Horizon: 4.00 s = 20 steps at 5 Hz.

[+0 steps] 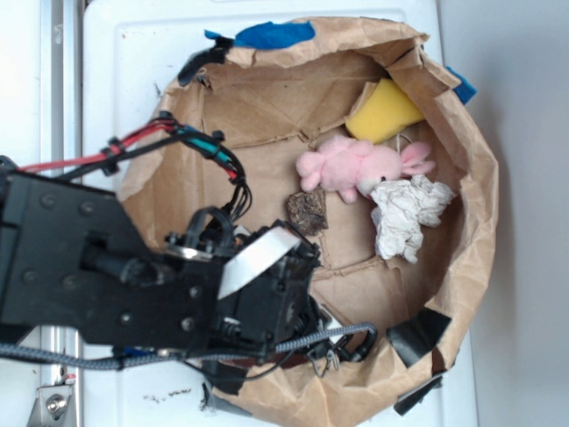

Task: Grab the white paper.

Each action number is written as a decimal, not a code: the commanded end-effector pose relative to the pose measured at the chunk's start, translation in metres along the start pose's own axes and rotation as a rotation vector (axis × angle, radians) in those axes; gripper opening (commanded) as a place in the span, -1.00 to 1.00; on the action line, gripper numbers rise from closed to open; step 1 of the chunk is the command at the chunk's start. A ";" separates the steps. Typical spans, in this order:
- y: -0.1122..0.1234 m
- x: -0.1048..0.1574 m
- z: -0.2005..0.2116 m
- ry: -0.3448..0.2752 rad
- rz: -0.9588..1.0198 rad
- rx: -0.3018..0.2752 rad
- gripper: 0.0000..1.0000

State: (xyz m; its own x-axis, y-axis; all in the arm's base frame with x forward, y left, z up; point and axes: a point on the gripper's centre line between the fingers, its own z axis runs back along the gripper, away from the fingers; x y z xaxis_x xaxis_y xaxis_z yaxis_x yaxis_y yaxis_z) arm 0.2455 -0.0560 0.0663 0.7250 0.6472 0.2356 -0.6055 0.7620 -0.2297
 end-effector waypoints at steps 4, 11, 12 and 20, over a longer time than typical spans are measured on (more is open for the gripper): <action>-0.002 0.003 0.016 -0.032 -0.038 -0.039 1.00; -0.009 0.077 0.017 -0.082 -0.056 -0.158 1.00; -0.010 0.073 0.013 -0.089 -0.064 -0.155 1.00; -0.002 0.091 -0.004 -0.147 -0.042 -0.115 1.00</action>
State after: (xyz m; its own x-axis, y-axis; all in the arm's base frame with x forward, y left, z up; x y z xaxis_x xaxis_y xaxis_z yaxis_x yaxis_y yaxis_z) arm 0.3052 -0.0062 0.0703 0.7136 0.6107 0.3433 -0.5360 0.7914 -0.2938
